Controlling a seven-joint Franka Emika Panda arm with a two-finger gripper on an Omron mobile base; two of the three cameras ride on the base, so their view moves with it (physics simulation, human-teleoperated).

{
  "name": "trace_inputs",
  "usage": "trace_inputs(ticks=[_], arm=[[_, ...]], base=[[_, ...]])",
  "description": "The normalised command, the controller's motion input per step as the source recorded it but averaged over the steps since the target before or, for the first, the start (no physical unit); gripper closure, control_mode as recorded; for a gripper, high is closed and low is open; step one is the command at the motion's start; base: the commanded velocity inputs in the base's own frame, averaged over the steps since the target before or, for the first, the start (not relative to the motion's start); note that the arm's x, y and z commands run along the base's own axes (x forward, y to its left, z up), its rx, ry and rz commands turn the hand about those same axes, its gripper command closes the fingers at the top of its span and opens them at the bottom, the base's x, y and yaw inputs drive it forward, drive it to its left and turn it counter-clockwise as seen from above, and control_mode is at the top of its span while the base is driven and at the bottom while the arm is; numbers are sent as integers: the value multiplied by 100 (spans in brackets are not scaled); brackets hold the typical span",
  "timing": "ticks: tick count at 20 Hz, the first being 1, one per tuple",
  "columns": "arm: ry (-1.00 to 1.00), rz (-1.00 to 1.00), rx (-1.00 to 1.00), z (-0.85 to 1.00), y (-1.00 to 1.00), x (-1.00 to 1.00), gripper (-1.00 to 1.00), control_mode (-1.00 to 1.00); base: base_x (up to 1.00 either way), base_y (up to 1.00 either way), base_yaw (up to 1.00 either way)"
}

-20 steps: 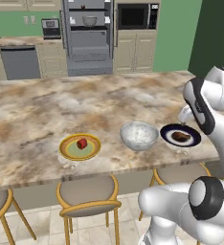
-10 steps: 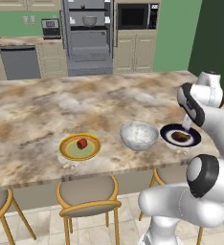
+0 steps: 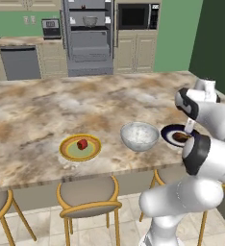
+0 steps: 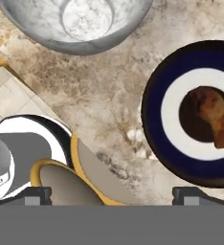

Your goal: Pick the chicken drumstick and bell pepper from their plates and place them in the bowl. Then put the bowl in the fridge.

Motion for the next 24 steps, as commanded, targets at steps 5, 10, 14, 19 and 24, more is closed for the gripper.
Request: trace_inputs(ticks=[5, 10, 14, 19, 24], arm=[[-7, 5, 0, -27, -10, 36, -100, -100], [-1, 0, -1, -27, -10, 37, -100, -100], [0, -5, -7, -27, 0, 30, -100, -100], [0, -2, -7, -24, -2, 37, -100, -100], [0, -1, -6, -30, -10, 36, -100, -100]], base=[[0, 0, 0], [0, 0, 0], [0, 0, 0], [0, 0, 0], [0, 0, 0]])
